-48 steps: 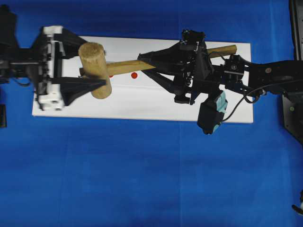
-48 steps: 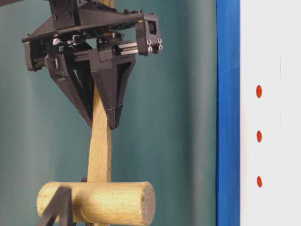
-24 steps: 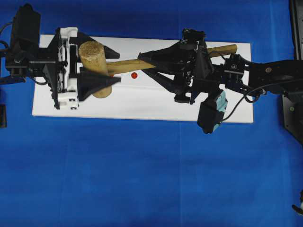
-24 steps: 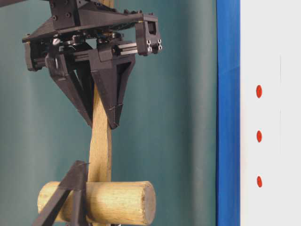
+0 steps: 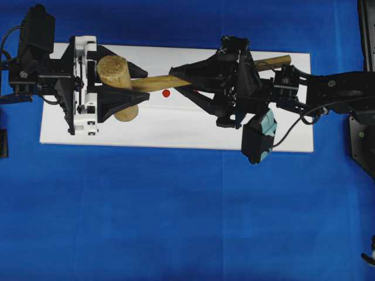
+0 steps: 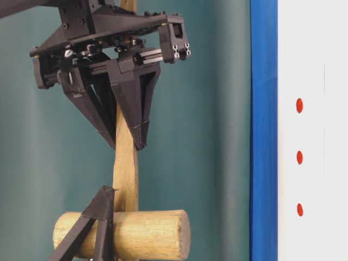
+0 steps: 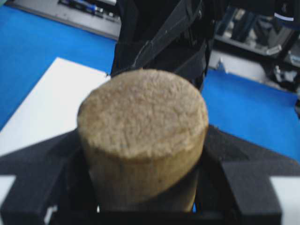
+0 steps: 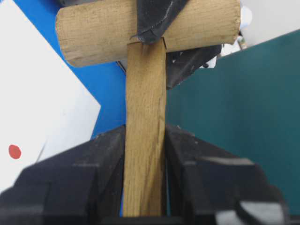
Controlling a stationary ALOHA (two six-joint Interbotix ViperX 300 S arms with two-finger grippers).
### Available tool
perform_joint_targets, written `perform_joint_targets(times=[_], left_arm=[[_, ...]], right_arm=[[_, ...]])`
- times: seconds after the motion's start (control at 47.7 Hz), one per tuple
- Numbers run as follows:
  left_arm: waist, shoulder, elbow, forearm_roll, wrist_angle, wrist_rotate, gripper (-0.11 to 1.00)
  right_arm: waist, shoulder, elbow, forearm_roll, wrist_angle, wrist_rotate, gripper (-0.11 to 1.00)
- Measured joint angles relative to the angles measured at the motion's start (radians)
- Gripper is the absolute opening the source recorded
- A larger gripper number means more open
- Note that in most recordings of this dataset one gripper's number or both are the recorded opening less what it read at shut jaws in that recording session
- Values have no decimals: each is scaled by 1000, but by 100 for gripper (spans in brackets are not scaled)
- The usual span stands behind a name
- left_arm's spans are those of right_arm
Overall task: Hit the mark with a hammer.
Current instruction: 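Bring the left gripper in and grasp the mallet head, then release the mallet head with the left gripper and retract it left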
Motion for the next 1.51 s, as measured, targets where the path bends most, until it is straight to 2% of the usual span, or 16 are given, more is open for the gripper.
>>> perform_joint_targets(times=[0.063, 0.126, 0.335, 0.419, 0.566, 0.65, 0.713, 0.901, 0.985, 1.069, 1.279, 1.509], left_arm=[[2, 0, 0, -2, 0, 2, 43], [0, 0, 0, 0, 2, 5, 43], [2, 0, 0, 0, 3, 18, 43], [2, 0, 0, 2, 5, 29, 43], [2, 0, 0, 2, 5, 51, 43], [2, 0, 0, 3, 5, 61, 43], [2, 0, 0, 5, 5, 78, 43], [-5, 0, 0, 5, 15, 150, 43], [-12, 0, 0, 5, 28, 184, 43], [-18, -2, 0, 5, 38, 202, 43], [-26, 0, 0, 6, 49, 210, 43], [-26, 0, 0, 5, 51, 210, 43]], right_arm=[[0, -2, -3, 0, 8, 0, 11], [0, -2, -5, 0, 14, 2, 21], [0, -5, -8, 0, 23, 5, 82], [0, -17, -8, 2, 23, 5, 97], [0, -55, 11, 3, 44, 12, 97], [0, -75, 15, 34, 77, 35, 97], [2, -91, 15, 92, 110, 74, 97], [-32, -120, 12, 327, 221, 189, 97], [-55, -130, 8, 397, 293, 213, 97], [-72, -132, 3, 440, 360, 225, 97], [-83, -133, -9, 503, 485, 253, 97], [-83, -132, -11, 514, 500, 261, 97]])
